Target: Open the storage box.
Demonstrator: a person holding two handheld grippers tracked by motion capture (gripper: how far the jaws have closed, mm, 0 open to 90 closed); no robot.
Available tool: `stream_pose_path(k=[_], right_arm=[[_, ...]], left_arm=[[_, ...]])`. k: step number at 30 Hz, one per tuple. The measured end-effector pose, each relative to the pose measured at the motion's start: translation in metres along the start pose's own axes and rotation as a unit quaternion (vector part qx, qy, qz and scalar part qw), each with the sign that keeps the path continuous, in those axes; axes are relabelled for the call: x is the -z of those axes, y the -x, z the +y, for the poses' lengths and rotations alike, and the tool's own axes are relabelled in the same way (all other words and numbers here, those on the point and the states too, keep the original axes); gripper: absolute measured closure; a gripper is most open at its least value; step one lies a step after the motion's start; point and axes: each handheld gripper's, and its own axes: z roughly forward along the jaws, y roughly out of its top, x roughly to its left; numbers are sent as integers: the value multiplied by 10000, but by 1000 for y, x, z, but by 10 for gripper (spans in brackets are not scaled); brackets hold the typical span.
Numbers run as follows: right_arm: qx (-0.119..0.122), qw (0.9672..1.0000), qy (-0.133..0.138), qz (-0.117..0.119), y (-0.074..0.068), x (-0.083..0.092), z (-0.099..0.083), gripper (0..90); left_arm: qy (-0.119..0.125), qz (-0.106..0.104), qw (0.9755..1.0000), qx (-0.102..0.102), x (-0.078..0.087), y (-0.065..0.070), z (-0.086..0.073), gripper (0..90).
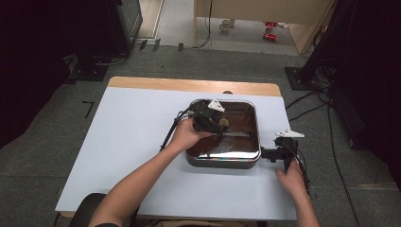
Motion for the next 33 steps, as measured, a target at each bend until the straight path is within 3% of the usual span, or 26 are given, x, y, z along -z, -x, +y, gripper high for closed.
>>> stream_pose_path(k=[7,17,33], right_arm=[[0,10000,0,2,0,0,0,0],[-2,10000,-1,6,0,0,0,0],[-3,10000,-1,8,0,0,0,0]], left_arm=[[141,18,9999,-47,18,3,9,591],[85,99,9999,-84,35,4,9,591],[182,378,9987,291,74,-15,-11,592]])
